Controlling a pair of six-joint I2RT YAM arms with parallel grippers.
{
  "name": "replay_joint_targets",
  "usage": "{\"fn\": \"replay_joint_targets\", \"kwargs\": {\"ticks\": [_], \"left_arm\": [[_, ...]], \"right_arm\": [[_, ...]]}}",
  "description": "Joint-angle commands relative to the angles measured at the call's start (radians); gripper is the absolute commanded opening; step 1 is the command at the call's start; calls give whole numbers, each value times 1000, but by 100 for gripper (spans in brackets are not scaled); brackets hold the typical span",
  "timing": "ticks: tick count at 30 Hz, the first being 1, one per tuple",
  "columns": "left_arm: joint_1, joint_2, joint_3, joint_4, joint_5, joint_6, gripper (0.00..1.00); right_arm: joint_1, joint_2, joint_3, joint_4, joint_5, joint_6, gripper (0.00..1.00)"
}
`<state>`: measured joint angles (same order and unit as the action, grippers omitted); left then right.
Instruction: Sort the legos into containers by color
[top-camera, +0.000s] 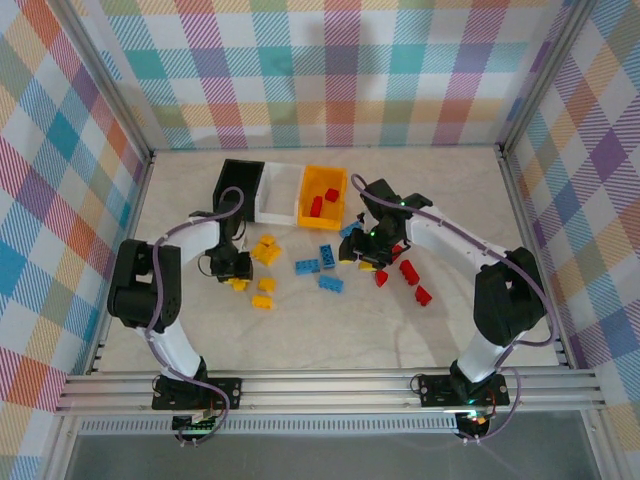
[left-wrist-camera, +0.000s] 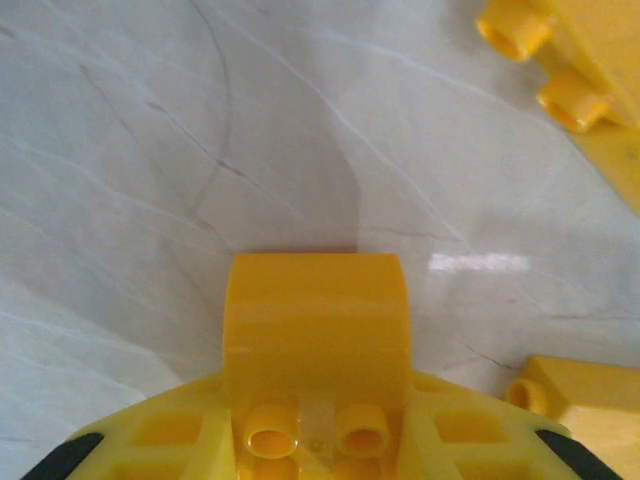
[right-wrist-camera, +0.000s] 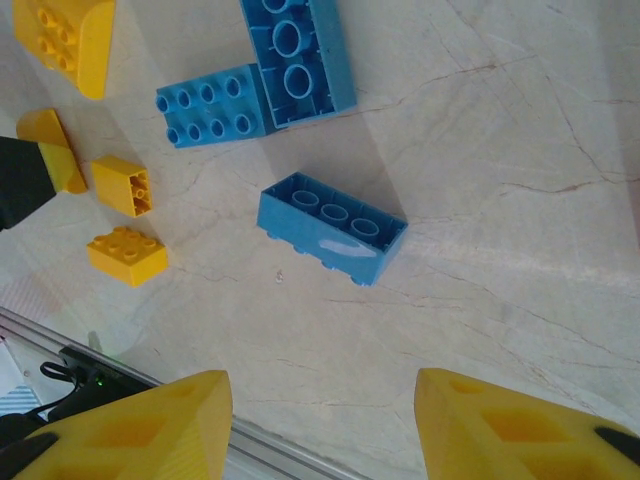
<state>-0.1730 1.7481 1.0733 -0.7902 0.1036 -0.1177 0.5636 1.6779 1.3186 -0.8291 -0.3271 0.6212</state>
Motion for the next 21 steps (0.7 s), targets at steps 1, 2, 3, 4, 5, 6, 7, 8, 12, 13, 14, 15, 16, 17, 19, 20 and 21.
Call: {"fn": "replay_joint_targets", "kwargs": {"ticks": [1, 2, 3, 4, 5, 6, 7, 8, 12, 13, 14, 15, 16, 17, 19, 20, 21], "left_arm": [[35, -80, 23, -34, 92, -58, 32], [44, -92, 50, -39, 104, -72, 33], [54, -99, 85, -45, 115, -87, 33], [64, -100, 127, -48, 124, -100, 33], [72, -95, 163, -52, 129, -110, 33], [81, -81, 216, -55, 131, -123, 33], [87, -64, 266, -53, 127, -131, 33], [91, -47, 308, -49, 121, -138, 33], [105, 57, 487, -24, 69, -165, 32], [107, 86, 526, -12, 48, -172, 32], [107, 111, 554, 1, 26, -177, 32], [107, 139, 584, 16, 2, -178, 32], [107, 168, 610, 32, -23, -181, 32], [107, 192, 627, 50, -40, -185, 32], [107, 242, 666, 88, -68, -192, 32], [107, 259, 681, 102, -84, -200, 31], [107, 280, 696, 118, -101, -208, 31]], "right_arm": [[6, 14, 28, 5, -24, 5, 52], [5, 12, 27, 4, -24, 2, 52], [5, 10, 24, 3, -23, -2, 52], [7, 10, 24, -2, -20, -6, 52], [6, 10, 24, -6, -19, -10, 52], [6, 8, 24, -9, -18, -13, 52], [5, 8, 24, -12, -19, -16, 53], [5, 8, 24, -14, -20, -17, 52], [6, 8, 24, -4, -27, -14, 52], [5, 9, 29, -4, -24, -14, 52], [5, 12, 35, -4, -23, -14, 52], [6, 15, 45, -3, -23, -14, 52], [5, 18, 56, -4, -23, -16, 52], [7, 22, 67, -6, -22, -19, 53], [6, 31, 90, -9, -27, -29, 52], [6, 36, 99, -12, -31, -32, 53], [5, 39, 106, -15, -35, -36, 53]]}}
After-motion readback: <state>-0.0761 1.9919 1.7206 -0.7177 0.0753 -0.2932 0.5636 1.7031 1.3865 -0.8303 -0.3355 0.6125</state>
